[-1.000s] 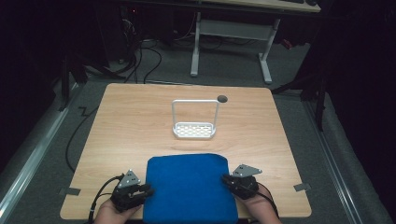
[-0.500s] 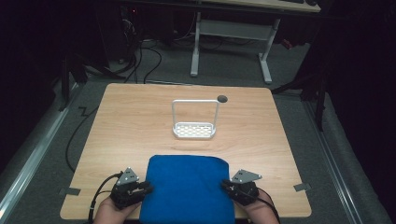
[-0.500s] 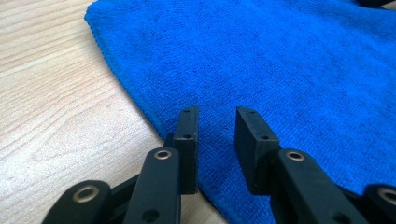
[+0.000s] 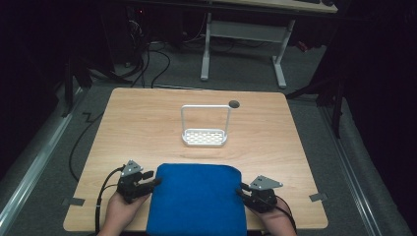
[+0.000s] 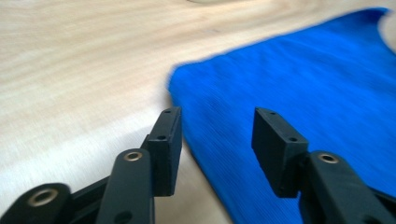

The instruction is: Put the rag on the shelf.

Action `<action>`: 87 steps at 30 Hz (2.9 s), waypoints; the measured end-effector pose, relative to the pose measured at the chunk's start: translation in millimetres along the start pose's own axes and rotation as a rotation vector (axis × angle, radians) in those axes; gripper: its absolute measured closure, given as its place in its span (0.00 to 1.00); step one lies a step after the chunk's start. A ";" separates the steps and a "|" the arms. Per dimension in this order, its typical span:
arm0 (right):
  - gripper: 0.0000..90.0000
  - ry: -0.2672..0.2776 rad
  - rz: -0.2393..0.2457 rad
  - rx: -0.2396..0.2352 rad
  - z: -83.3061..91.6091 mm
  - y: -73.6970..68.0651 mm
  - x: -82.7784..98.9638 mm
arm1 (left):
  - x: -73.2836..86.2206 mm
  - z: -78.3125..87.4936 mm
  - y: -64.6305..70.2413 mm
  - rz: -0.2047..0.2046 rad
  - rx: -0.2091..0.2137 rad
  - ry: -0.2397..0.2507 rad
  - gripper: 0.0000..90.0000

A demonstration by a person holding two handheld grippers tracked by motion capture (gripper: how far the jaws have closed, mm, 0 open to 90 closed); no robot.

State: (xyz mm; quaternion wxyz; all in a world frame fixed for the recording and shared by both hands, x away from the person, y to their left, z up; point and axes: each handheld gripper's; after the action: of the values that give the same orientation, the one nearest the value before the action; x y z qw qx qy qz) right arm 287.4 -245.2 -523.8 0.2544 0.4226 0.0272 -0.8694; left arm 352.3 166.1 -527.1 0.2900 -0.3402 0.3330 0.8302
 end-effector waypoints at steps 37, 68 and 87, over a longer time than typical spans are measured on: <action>0.63 -0.061 -0.127 0.090 -53.1 12.7 -35.3 | -12.2 -27.5 -10.6 0.011 -0.047 -0.004 0.96; 0.98 0.174 -0.133 0.117 -15.8 8.8 -48.9 | -25.9 9.6 14.8 -0.070 -0.043 0.199 0.97; 0.98 0.301 -0.183 0.123 13.6 21.7 -70.1 | -51.2 30.8 32.5 -0.087 -0.031 0.301 0.98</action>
State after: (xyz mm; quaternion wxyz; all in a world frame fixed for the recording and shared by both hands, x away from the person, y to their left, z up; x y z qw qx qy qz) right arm 323.6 -238.2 -458.9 0.1407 0.5586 0.0501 -0.8159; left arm 348.5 156.3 -459.9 0.2673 -0.4794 0.3450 0.7614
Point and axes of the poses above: each handheld gripper's, and its own axes: z roughly backward along the jaws, x roughly out of its underside, y roughly to its right, and after that the axes turned 14 degrees about x, right-handed
